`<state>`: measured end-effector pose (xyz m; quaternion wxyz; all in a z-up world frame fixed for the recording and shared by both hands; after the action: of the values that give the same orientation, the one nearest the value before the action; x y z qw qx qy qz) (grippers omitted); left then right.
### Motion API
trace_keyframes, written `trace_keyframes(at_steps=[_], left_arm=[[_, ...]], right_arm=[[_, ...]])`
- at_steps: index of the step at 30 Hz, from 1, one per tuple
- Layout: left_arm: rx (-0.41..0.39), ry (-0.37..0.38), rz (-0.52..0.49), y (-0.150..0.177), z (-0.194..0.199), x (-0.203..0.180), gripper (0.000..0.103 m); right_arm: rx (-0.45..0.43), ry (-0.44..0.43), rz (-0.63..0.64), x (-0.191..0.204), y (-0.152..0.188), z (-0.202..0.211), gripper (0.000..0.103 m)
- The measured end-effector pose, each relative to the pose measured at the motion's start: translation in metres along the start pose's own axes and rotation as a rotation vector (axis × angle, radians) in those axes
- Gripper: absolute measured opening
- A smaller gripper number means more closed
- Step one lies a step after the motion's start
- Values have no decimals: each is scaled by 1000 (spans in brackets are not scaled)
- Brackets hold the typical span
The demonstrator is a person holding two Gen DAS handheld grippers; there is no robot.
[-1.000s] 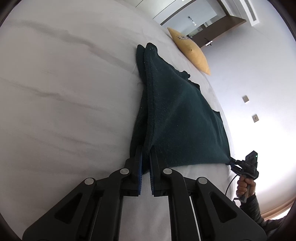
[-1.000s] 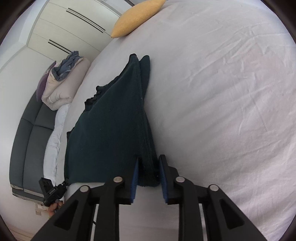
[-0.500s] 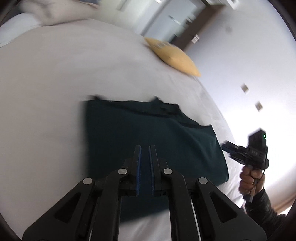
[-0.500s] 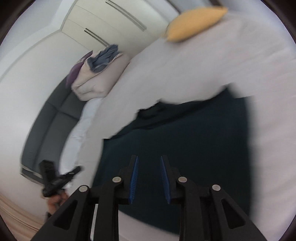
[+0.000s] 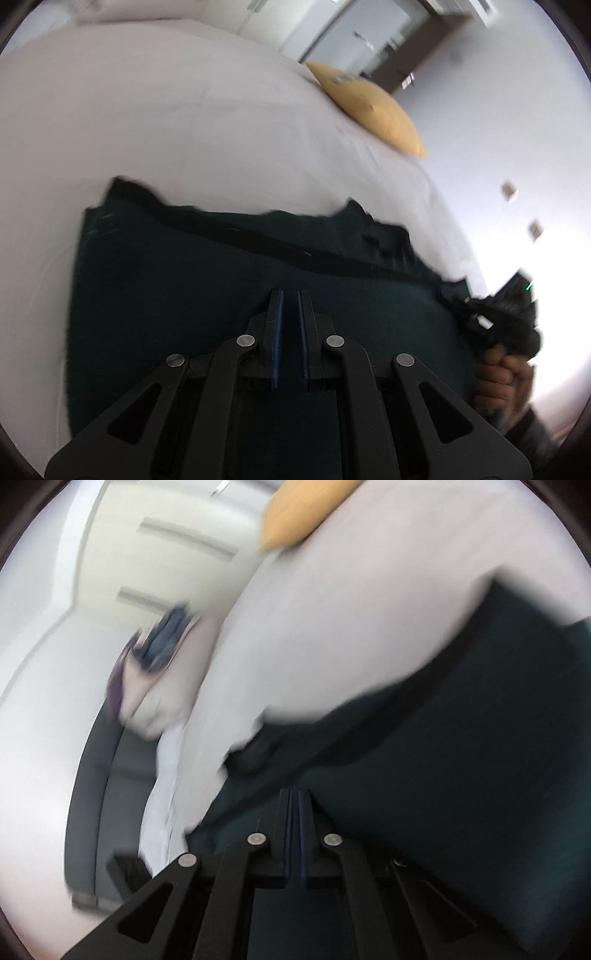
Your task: Fold small clothes
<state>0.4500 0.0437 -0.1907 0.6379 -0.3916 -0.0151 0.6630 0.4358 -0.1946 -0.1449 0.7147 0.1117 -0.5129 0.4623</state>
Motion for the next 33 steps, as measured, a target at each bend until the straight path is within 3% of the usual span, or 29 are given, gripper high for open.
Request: trace_keyframes(at_steps=[2, 6, 8, 9, 10, 12, 14, 16, 17, 20, 23, 25, 29, 32, 33], left_arm=[[-20, 6, 35, -1, 3, 11, 7], [-30, -25, 16, 0, 7, 11, 7], [-37, -74, -9, 2, 13, 4, 7], [-42, -102, -19, 3, 17, -2, 7], [-52, -115, -35, 5, 22, -9, 7], [-67, -104, -59, 13, 33, -19, 7], [-59, -113, -66, 24, 36, -21, 7], [-52, -132, -55, 32, 36, -12, 7], [-50, -124, -29, 34, 37, -4, 7], [-59, -48, 67, 41, 46, 25, 7], [-69, -21, 94, 49, 57, 41, 7], [-79, -11, 127, 57, 66, 51, 7], [-93, -8, 198, 69, 87, 67, 7], [-108, -32, 235, 75, 116, 79, 7], [-110, -38, 245, 75, 124, 83, 8]], right_arm=[[-85, 23, -59, -22, -20, 21, 0], [-188, 102, -60, -34, -40, 65, 1], [-245, 151, -77, -35, -37, 90, 12], [-253, 131, -82, -32, -33, 97, 17], [-252, 93, -80, -25, -24, 103, 19], [-187, 8, -5, 0, 3, 98, 36], [-51, -77, 71, 20, 38, 74, 39], [48, -112, 98, 24, 63, 51, 39], [81, -88, 104, 19, 71, 42, 39], [61, -88, 109, 4, 73, 41, 15], [18, -91, 63, -11, 64, 61, 12], [-53, -35, 68, -21, 52, 85, 12], [-181, 30, -25, -44, 42, 129, 28], [-238, 39, -60, -40, 39, 151, 56], [-242, 27, -51, -33, 41, 153, 59]])
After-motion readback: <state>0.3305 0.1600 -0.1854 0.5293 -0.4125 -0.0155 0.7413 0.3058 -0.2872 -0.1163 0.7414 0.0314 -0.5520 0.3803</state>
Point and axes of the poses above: each gripper's, at about its wrist camera, not at the fingertips, and z roughly against the way its jaws point, x to its left, y to its underside, the point moved 1 cm from there along -z, roughly the way its jaws point, and after that the axes turned 6 degrees about -y, right-handed, at the moved point
